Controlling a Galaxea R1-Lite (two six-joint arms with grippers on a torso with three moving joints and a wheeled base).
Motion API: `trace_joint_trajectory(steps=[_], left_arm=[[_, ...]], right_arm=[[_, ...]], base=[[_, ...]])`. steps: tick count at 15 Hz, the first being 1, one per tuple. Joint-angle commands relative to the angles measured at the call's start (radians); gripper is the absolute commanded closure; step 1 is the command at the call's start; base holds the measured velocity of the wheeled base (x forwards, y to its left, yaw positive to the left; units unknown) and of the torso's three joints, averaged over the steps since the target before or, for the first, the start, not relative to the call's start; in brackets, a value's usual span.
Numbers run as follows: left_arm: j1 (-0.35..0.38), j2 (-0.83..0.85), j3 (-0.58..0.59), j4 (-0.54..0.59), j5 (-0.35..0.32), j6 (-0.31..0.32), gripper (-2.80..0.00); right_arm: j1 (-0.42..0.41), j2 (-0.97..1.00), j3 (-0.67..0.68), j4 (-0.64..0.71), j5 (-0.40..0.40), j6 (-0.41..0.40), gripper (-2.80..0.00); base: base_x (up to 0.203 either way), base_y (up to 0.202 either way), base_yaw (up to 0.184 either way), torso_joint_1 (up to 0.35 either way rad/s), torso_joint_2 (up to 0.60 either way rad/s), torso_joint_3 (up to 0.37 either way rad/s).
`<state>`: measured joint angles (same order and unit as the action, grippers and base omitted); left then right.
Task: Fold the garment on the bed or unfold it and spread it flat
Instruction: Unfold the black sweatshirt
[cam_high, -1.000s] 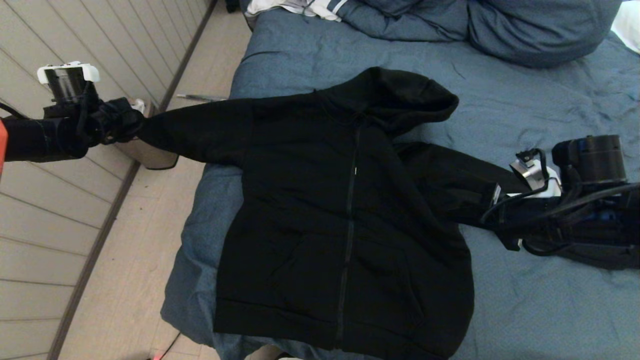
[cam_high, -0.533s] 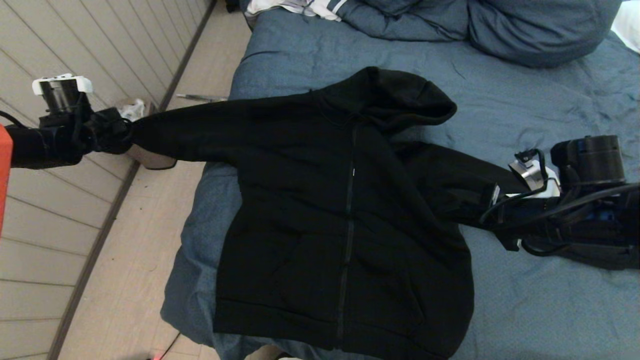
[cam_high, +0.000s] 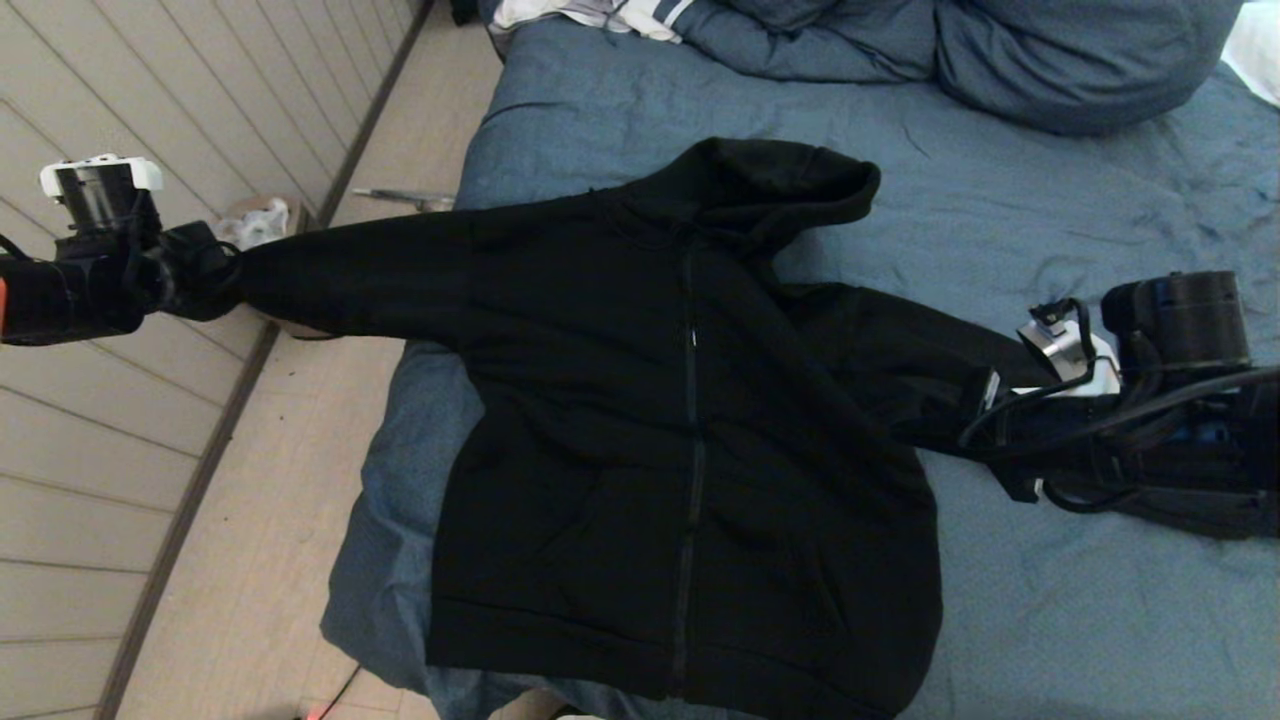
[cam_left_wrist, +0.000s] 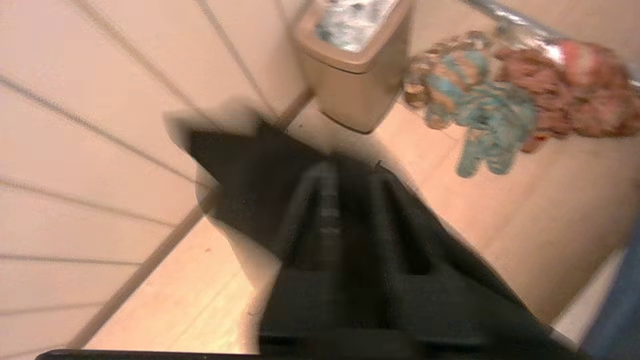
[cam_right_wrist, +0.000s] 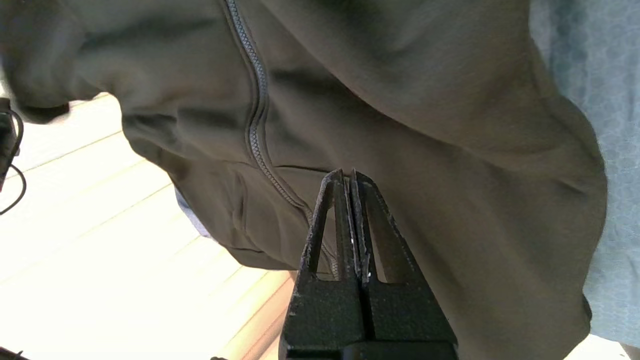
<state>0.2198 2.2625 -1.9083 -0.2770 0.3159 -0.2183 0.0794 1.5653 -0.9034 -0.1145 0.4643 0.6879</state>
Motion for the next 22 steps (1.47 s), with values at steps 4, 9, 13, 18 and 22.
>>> trace_joint_trajectory(steps=[4,9,13,18,22], left_arm=[[0.005,-0.014,-0.018,0.018,-0.011,0.000,-2.80],[0.034,-0.143,-0.018,0.277,-0.123,-0.170,0.00],[0.034,-0.341,-0.002,0.698,-0.732,-0.392,0.00],[-0.001,-0.464,0.302,0.825,-1.043,-0.454,0.00],[-0.018,-0.542,0.522,0.624,-1.084,-0.462,0.00]], right_arm=[[0.000,0.004,0.000,-0.001,0.004,0.004,0.00],[-0.003,0.000,-0.009,-0.002,0.001,0.005,0.00],[-0.009,0.008,-0.064,-0.040,-0.025,0.009,0.00],[-0.002,0.105,-0.400,0.008,-0.118,-0.009,0.00],[0.068,0.398,-0.890,0.314,-0.424,-0.162,0.00]], base=[[0.000,0.000,0.000,0.000,0.00,0.000],[0.000,0.000,0.000,0.000,0.00,0.000],[0.000,0.000,0.000,0.000,0.00,0.000],[0.000,0.000,0.000,0.000,0.00,0.000],[0.000,0.000,0.000,0.000,0.00,0.000]])
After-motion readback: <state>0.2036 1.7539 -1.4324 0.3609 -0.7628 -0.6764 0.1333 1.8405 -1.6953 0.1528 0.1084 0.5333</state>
